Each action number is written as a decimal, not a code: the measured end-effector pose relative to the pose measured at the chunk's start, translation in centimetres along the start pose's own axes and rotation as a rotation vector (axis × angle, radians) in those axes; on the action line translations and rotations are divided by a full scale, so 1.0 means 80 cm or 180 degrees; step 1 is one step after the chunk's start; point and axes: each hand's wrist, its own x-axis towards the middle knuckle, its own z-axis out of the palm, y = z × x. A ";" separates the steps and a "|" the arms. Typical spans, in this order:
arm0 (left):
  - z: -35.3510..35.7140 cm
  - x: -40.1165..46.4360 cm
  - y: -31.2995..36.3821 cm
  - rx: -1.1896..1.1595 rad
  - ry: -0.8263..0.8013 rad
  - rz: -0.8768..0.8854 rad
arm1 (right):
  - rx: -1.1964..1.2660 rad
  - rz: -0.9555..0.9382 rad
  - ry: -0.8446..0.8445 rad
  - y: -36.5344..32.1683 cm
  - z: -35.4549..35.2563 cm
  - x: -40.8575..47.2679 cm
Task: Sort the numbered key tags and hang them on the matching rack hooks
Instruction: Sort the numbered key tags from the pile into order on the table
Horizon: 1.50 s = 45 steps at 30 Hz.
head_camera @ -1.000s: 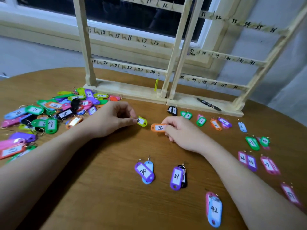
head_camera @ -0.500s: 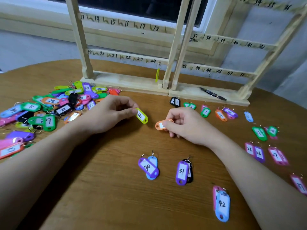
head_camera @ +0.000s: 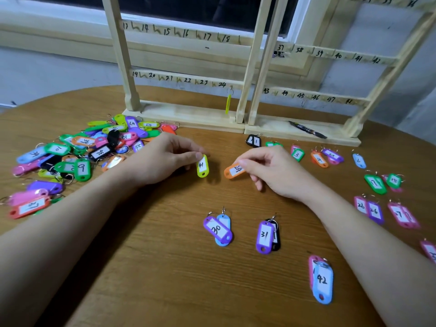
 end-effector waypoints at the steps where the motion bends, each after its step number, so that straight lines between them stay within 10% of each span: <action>1: 0.000 0.000 0.001 0.0064 -0.0020 0.0018 | -0.0022 -0.0008 -0.0013 -0.001 -0.001 -0.001; 19: -0.018 -0.031 0.048 -0.0250 0.0272 0.0397 | -0.0265 0.0119 -0.0084 -0.019 0.006 -0.005; 45: 0.061 -0.191 0.067 0.1204 -0.0043 0.0231 | -0.0324 0.0102 0.0356 -0.070 -0.054 -0.116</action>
